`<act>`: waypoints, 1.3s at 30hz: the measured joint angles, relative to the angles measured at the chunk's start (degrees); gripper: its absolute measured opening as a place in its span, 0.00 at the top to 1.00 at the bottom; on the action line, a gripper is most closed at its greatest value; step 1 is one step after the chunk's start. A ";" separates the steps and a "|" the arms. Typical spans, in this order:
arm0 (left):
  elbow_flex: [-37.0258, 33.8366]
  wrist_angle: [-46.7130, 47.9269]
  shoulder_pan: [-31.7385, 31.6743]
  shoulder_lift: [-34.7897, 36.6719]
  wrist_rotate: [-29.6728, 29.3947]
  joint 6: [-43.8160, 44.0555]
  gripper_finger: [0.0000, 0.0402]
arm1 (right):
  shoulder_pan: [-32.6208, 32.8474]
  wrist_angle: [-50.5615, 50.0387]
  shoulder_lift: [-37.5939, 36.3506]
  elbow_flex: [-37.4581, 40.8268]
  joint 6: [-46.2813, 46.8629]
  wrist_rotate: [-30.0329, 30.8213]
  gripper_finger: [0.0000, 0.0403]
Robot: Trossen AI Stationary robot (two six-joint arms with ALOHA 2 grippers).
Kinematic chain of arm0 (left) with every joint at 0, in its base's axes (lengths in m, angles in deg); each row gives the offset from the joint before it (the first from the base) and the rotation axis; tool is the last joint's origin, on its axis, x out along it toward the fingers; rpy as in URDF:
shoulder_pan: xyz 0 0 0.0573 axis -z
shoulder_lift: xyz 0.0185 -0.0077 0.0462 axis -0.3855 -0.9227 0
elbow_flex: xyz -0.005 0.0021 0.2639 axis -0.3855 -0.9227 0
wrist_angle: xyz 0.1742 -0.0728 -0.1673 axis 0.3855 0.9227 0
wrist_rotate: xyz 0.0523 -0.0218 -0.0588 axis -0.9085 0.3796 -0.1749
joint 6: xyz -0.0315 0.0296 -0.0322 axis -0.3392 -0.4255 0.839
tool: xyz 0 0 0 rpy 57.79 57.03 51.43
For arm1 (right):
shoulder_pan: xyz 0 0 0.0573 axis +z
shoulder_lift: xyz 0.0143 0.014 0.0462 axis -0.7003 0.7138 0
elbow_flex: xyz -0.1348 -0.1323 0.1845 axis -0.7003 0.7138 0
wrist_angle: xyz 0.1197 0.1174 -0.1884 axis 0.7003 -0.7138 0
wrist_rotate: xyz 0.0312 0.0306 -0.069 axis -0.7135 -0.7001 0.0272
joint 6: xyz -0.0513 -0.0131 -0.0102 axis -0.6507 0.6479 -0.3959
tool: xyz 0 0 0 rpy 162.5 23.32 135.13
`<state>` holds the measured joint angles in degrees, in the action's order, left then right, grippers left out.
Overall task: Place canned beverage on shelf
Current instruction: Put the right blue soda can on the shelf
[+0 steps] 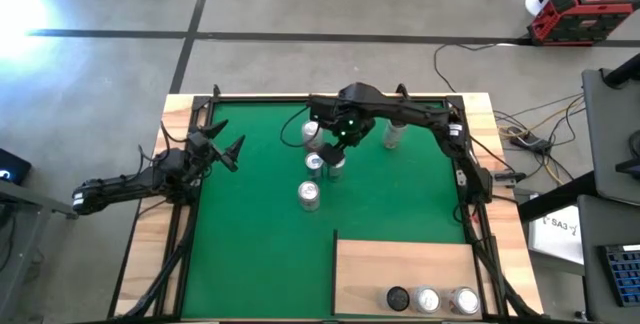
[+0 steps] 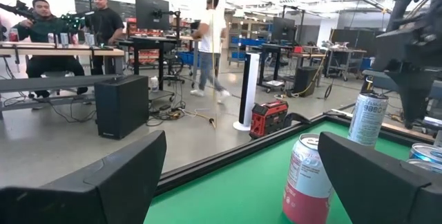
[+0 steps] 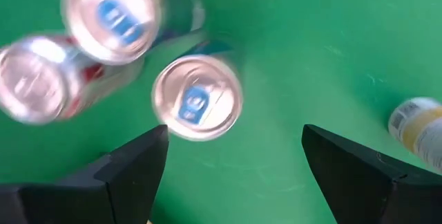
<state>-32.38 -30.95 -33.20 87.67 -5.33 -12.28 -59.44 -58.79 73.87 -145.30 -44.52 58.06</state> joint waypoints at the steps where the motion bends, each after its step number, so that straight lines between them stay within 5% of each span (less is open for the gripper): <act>1: 0.00 0.00 0.01 0.00 0.01 0.00 0.10 | 0.18 0.03 -0.23 0.03 -2.22 -1.22 0.20; 14: 0.00 0.00 0.01 0.00 0.01 -0.02 0.10 | 3.97 0.42 -0.11 1.38 -24.63 -5.36 0.20; 39: 0.00 0.00 -0.01 0.00 0.01 -0.02 0.10 | 4.33 6.72 -0.01 5.36 -27.66 -2.55 0.07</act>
<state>-32.38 -30.95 -33.21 87.67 -5.33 -12.30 -55.11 -52.07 73.86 -139.93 -72.18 55.51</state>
